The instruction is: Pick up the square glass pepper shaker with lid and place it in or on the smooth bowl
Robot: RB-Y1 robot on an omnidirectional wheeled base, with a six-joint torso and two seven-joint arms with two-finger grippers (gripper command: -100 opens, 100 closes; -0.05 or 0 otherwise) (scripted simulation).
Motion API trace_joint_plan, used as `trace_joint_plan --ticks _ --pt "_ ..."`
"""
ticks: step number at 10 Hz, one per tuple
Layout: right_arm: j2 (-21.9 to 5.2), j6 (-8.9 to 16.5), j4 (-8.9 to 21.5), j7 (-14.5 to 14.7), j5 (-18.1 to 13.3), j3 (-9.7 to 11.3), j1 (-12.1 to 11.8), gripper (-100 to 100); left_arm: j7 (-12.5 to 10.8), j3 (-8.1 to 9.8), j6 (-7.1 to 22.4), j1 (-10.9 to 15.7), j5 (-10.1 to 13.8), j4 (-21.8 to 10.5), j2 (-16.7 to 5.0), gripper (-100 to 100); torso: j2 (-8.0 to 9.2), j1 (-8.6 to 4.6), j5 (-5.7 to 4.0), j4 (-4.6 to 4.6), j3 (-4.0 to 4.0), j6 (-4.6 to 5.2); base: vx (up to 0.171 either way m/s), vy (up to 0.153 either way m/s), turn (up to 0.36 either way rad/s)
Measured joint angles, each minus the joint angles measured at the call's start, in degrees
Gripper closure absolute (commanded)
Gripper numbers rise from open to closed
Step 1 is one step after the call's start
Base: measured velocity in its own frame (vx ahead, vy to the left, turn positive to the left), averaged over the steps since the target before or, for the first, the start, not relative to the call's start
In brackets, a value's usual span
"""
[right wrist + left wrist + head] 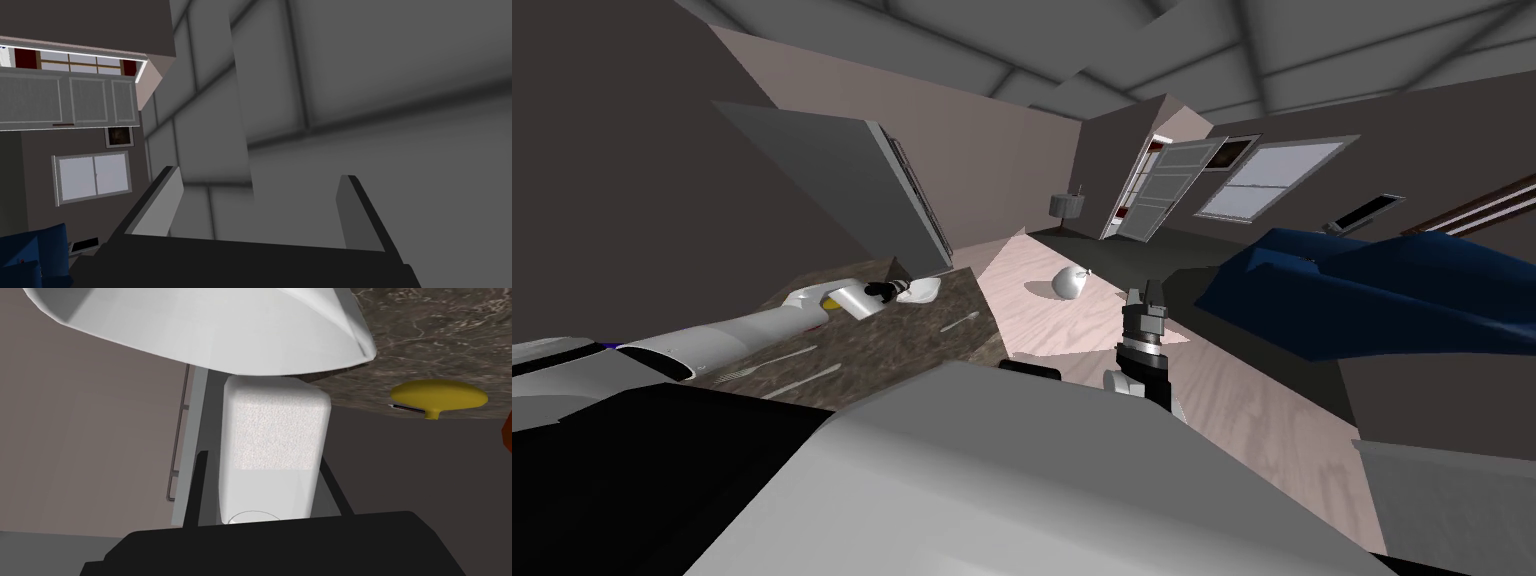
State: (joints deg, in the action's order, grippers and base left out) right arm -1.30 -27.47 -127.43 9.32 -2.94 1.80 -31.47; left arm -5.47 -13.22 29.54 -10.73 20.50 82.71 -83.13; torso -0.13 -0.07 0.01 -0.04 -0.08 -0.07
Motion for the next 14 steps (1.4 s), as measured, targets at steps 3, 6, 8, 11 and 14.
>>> trace_joint_plan --ticks 3,6,8,11,14 --pt "0.00 0.00 0.00 0.00 0.00 0.00 0.00 0 -1.14 0.34 1.92 -0.92 3.40 0.25 -3.44 100 0.13 -0.02 0.00 0.01 0.06 -0.04 0.008 -0.002 -0.100" --pt "0.00 0.00 0.00 0.00 0.00 0.00 0.00 0 -1.50 0.12 3.11 -0.92 6.19 -0.19 -5.78 100 0.22 0.03 0.02 0.04 0.13 -0.11 -0.002 0.003 -0.039" --pt "0.00 0.00 0.00 0.00 0.00 0.00 0.00 0 -1.58 0.15 3.21 -0.94 6.27 -0.20 -5.89 -100 0.25 0.04 0.05 0.05 0.14 -0.12 0.000 0.000 0.000" --pt "0.00 0.00 0.00 0.00 0.00 0.00 0.00 0 -1.59 0.16 3.21 -0.95 6.27 -0.20 -5.89 -100 0.25 0.04 0.05 0.05 0.14 -0.12 0.000 0.000 0.000" --pt "0.01 0.00 0.00 0.00 0.00 0.00 -0.02 0 -0.20 -0.18 1.91 -1.36 7.87 -0.74 -6.74 -100 0.12 -0.15 0.02 0.03 0.08 -0.19 0.034 -0.039 0.118"
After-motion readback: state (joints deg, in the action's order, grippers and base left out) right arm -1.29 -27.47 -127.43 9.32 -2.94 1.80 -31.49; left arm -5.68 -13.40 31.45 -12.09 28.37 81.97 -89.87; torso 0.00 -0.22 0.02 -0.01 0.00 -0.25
